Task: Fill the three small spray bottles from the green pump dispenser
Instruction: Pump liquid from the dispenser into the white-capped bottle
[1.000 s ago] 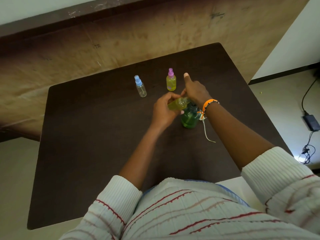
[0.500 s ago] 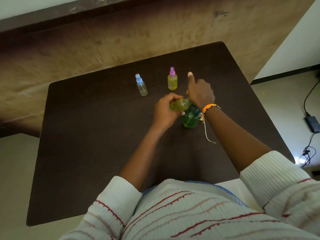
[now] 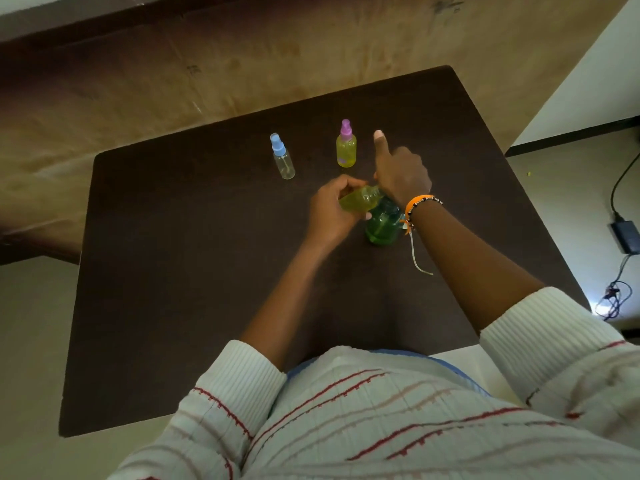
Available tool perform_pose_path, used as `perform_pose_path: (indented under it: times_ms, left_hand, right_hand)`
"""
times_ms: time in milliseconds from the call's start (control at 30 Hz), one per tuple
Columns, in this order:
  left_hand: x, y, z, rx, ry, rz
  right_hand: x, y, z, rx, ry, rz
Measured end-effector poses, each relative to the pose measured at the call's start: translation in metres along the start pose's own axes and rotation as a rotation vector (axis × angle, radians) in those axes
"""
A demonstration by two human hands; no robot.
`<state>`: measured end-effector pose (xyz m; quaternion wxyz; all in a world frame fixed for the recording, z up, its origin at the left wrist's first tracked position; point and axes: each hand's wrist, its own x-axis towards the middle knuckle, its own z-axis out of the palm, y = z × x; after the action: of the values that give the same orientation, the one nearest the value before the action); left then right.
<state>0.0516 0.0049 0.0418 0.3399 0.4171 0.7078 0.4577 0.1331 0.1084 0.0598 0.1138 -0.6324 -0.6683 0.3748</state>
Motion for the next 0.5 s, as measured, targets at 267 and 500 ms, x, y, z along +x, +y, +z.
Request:
perform_pose_path:
  times_ms: [267, 500]
  left_hand:
    - [-0.001, 0.0017, -0.004, -0.048, -0.009, 0.017]
    - [-0.0032, -0.0012, -0.0008, -0.072, 0.001, 0.001]
  right_hand:
    - [0.0065, -0.0035, -0.0029, -0.017, -0.107, -0.016]
    - [0.0047, 0.0007, -0.0005, -0.018, -0.024, -0.008]
